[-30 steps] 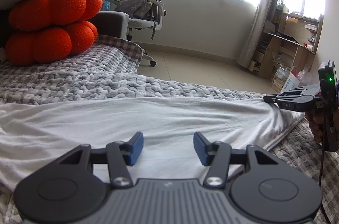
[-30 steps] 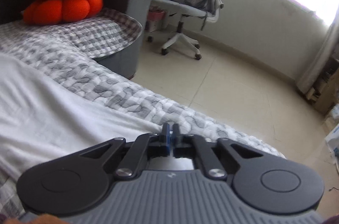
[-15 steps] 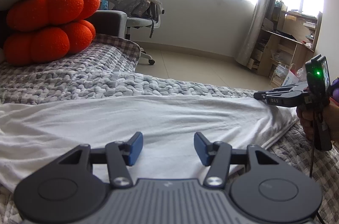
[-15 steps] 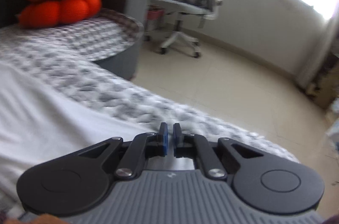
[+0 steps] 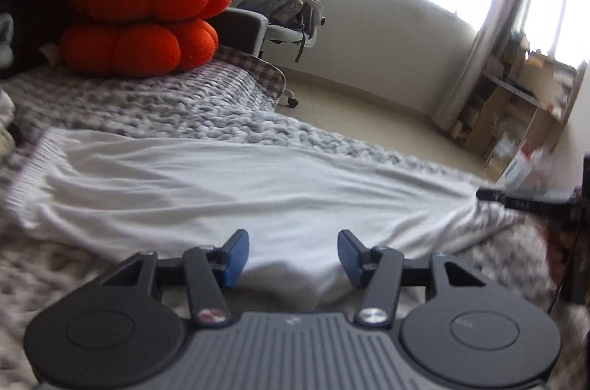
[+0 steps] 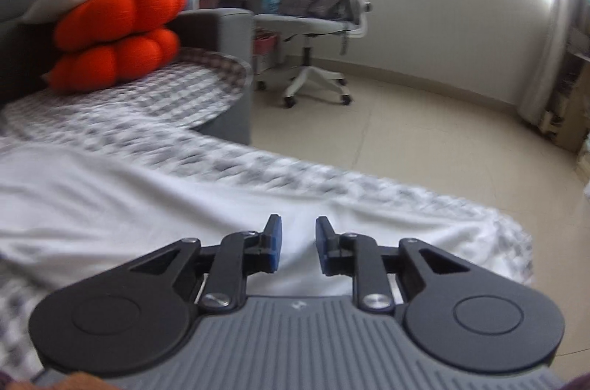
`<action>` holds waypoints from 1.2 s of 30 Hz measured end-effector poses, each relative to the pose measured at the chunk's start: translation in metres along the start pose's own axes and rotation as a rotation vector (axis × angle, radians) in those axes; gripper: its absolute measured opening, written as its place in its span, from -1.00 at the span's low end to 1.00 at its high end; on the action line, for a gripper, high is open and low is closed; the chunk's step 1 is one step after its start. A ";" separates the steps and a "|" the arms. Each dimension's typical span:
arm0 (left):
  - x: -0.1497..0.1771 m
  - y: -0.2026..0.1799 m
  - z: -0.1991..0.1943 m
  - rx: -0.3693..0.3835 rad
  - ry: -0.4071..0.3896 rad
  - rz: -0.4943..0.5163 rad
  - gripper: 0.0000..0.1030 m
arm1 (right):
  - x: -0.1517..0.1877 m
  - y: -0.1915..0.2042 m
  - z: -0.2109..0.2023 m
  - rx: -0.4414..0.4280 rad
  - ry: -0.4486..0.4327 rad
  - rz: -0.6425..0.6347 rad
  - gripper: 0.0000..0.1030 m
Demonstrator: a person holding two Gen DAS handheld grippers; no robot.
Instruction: Fold clothes
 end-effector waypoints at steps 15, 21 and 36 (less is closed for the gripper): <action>0.024 -0.033 -0.001 -0.146 0.051 0.270 -0.14 | 0.050 0.057 -0.065 -0.199 0.033 0.124 -0.16; 0.010 -0.027 0.011 -0.151 0.057 0.203 -0.90 | 0.049 0.084 -0.063 -0.268 0.052 0.085 -0.11; -0.018 -0.012 -0.003 -0.035 0.081 0.019 -0.94 | 0.035 0.146 -0.034 -0.364 0.045 -0.122 -0.11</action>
Point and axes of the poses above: each gripper's, at about its wrist camera, not at the fingertips, and z roughly the way its jaws point, y to its left, x to its underside, the point moved 7 cm from there along z, roughly the way its jaws point
